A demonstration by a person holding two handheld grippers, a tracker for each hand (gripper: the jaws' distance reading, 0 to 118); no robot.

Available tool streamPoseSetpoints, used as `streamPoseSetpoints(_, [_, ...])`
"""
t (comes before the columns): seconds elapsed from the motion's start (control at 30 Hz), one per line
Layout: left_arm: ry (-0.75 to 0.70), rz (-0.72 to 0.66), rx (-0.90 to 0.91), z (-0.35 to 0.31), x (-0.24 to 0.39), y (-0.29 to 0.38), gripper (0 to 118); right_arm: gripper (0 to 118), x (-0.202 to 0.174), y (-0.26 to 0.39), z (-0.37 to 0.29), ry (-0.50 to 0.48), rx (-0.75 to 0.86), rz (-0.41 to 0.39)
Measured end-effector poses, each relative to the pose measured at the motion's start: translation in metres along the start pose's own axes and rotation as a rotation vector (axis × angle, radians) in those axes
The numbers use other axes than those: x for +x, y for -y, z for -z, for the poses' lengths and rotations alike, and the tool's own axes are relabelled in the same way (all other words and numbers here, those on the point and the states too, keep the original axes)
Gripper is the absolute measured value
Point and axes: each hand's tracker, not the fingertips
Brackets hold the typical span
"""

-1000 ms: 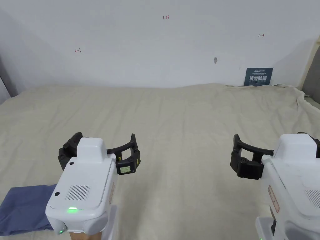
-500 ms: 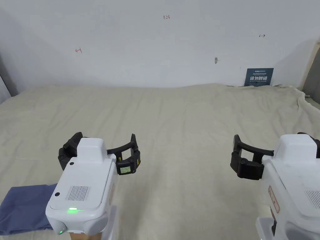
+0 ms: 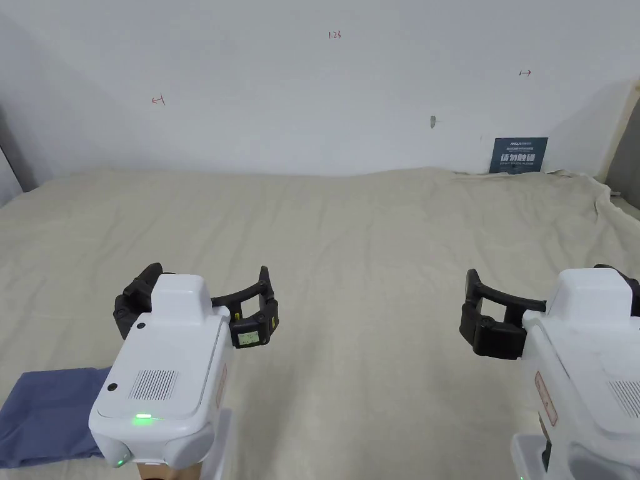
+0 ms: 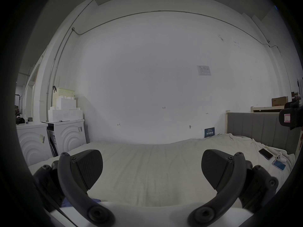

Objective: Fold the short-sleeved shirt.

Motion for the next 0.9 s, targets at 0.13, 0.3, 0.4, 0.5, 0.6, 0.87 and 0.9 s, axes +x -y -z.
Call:
streamPoseSetpoints(0.13, [0.001, 0.002, 0.001, 0.0, -0.001, 0.0, 118, 118, -0.001, 0.0, 0.0, 0.002, 0.0, -0.004])
streamPoseSetpoints(0.3, [0.002, 0.003, -0.001, 0.0, -0.001, 0.001, 118, 118, -0.001, 0.001, 0.0, 0.008, -0.004, -0.007])
streamPoseSetpoints(0.4, [0.002, 0.004, -0.002, -0.001, -0.001, 0.001, 118, 118, -0.002, 0.001, 0.0, 0.01, -0.006, -0.009])
streamPoseSetpoints(0.5, [0.002, 0.004, -0.001, -0.001, -0.001, 0.001, 118, 118, -0.002, 0.001, 0.0, 0.008, -0.008, -0.006])
streamPoseSetpoints(0.6, [0.002, 0.003, -0.002, -0.001, -0.001, 0.001, 118, 118, -0.002, 0.0, 0.0, 0.004, -0.01, -0.006])
streamPoseSetpoints(0.87, [0.001, -0.006, 0.001, -0.002, -0.002, 0.001, 118, 118, -0.008, -0.01, 0.01, 0.122, -0.196, 0.114])
streamPoseSetpoints(0.9, [0.0, -0.007, 0.002, -0.003, -0.002, 0.0, 118, 118, -0.008, -0.012, 0.011, 0.134, -0.243, 0.131])
